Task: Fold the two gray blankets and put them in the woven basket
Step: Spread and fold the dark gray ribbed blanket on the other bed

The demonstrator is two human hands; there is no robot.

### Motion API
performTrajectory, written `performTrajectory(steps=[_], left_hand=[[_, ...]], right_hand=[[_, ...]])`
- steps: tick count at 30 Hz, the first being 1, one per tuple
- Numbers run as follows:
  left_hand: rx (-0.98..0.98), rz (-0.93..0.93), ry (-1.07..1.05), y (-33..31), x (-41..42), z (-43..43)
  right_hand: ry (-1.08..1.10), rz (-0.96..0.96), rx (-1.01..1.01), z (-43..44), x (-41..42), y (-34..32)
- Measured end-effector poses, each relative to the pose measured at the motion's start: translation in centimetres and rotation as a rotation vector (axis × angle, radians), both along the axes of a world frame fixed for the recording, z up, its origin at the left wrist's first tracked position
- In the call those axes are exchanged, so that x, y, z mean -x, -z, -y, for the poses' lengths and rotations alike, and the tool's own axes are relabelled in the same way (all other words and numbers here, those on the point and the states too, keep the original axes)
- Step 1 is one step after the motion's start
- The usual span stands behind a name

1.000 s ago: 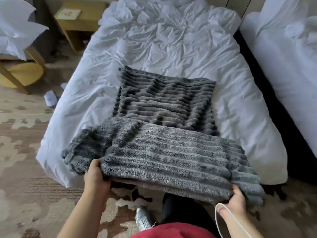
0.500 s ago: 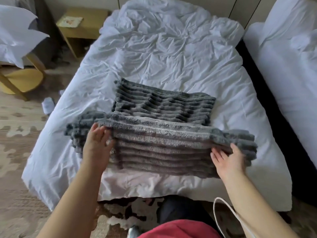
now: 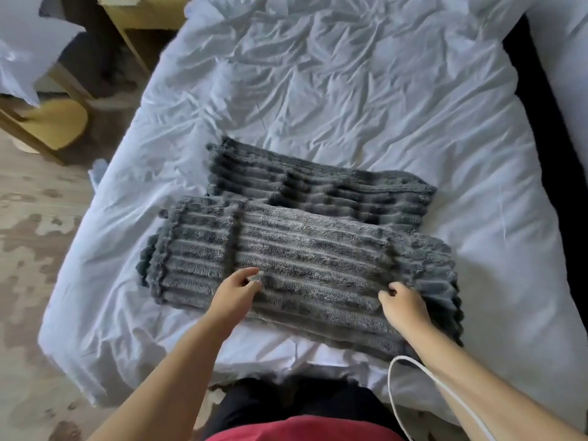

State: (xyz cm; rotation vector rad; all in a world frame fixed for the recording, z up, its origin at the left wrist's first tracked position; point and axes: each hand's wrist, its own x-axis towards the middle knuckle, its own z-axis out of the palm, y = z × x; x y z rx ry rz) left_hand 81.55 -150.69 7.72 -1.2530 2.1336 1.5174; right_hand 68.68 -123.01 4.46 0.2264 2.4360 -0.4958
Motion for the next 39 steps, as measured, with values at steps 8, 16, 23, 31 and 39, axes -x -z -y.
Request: performTrajectory(steps=[8, 16, 23, 31, 39], left_hand=[[0.409, 0.042, 0.454, 0.4, 8.3, 0.6], [0.588, 0.067, 0.674, 9.2, 15.1, 8.9], [0.581, -0.078, 0.602, 18.1, 16.7, 8.8], [0.607, -0.407, 0.365, 26.4, 17.8, 7.4], [0.626, -0.453, 0.355, 29.2, 17.2, 7.2]], right_hand=[[-0.272, -0.183, 0.048, 10.1, 2.4, 0.0], [-0.307, -0.206, -0.058, 14.6, 4.4, 5.9], [-0.325, -0.407, -0.153, 17.7, 6.2, 14.6], [-0.359, -0.57, -0.256, 18.6, 6.4, 22.0], [-0.345, -0.614, -0.252, 18.8, 6.4, 23.9]])
